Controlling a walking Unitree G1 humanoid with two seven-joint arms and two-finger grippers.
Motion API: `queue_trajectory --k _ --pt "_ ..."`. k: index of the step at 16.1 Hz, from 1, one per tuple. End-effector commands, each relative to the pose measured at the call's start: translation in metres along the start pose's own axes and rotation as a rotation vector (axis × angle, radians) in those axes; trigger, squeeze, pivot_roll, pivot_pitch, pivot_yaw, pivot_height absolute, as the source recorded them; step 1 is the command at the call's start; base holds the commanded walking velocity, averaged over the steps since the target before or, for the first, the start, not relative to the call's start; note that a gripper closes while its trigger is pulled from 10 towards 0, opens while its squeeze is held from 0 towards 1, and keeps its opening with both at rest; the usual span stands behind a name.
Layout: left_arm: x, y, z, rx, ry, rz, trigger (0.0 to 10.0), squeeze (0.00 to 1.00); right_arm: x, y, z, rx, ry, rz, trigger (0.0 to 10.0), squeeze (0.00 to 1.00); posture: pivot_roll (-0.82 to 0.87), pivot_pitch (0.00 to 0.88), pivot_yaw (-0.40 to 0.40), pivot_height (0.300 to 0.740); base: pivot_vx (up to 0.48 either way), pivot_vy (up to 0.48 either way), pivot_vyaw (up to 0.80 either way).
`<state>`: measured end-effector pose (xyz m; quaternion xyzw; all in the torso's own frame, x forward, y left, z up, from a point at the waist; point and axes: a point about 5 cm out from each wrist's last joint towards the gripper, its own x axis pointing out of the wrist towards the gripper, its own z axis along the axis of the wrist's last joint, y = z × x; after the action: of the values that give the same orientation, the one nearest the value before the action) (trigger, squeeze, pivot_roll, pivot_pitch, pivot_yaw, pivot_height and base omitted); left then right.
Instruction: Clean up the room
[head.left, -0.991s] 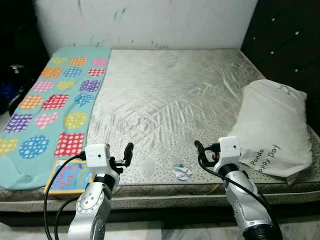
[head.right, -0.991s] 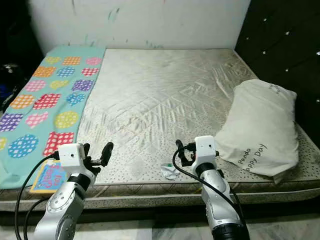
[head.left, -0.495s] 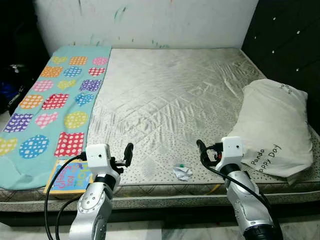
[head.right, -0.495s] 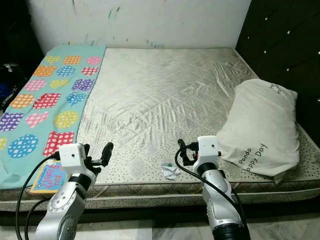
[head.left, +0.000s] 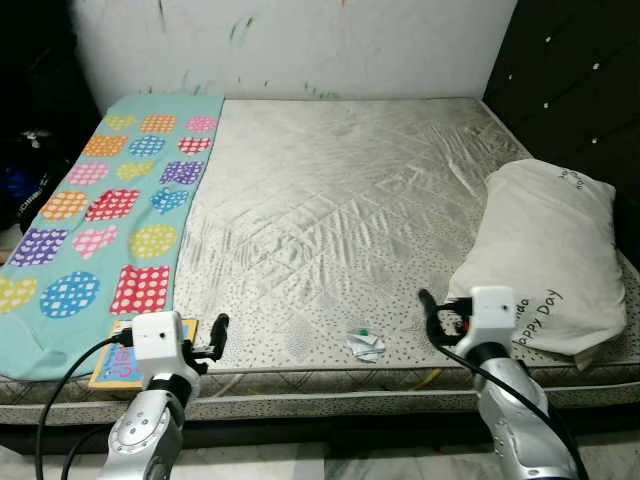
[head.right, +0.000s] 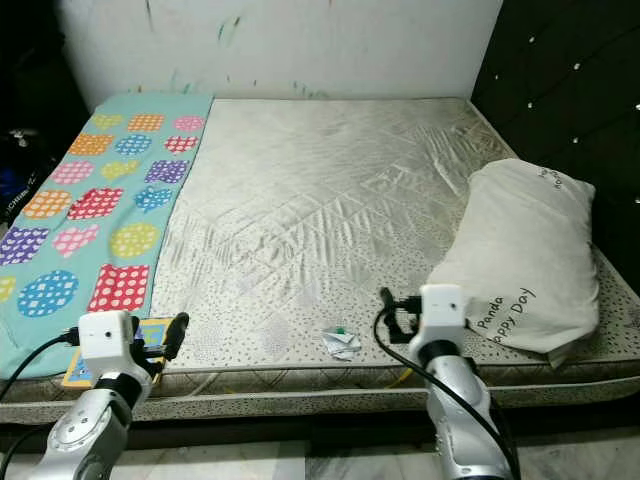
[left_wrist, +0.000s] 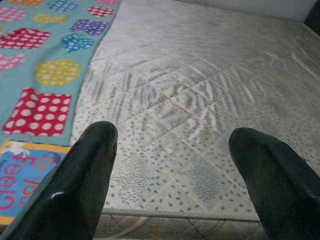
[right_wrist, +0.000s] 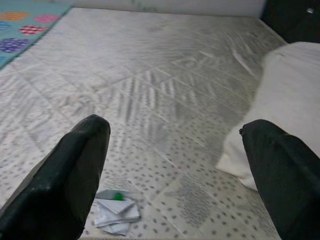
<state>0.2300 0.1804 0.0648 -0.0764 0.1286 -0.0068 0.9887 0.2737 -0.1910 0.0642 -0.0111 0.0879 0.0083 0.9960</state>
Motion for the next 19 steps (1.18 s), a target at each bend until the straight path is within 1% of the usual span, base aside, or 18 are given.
queue_trajectory --k 1,5,12,19 --pt "-0.001 -0.004 0.003 0.016 0.002 -0.027 10.0 0.00 0.000 0.001 0.005 0.008 -0.009 -0.002 10.0 0.00 -0.07 0.000 -0.003 0.740 0.000 0.000 0.00" --pt "-0.001 -0.006 0.004 0.019 0.003 -0.032 10.0 0.00 0.000 0.009 0.004 0.009 0.009 0.023 10.0 0.00 -0.07 0.000 -0.012 0.740 0.000 0.000 0.00" --pt "0.007 -0.012 0.008 0.012 -0.010 -0.041 10.0 0.00 0.003 0.011 0.005 -0.003 0.011 0.031 10.0 0.00 -0.07 0.000 -0.014 0.740 0.000 0.000 0.00" --pt "0.007 -0.014 0.007 0.008 -0.015 -0.036 10.0 0.00 0.006 0.014 0.006 -0.001 0.009 0.049 10.0 0.00 -0.07 0.000 -0.022 0.740 0.000 0.000 0.00"
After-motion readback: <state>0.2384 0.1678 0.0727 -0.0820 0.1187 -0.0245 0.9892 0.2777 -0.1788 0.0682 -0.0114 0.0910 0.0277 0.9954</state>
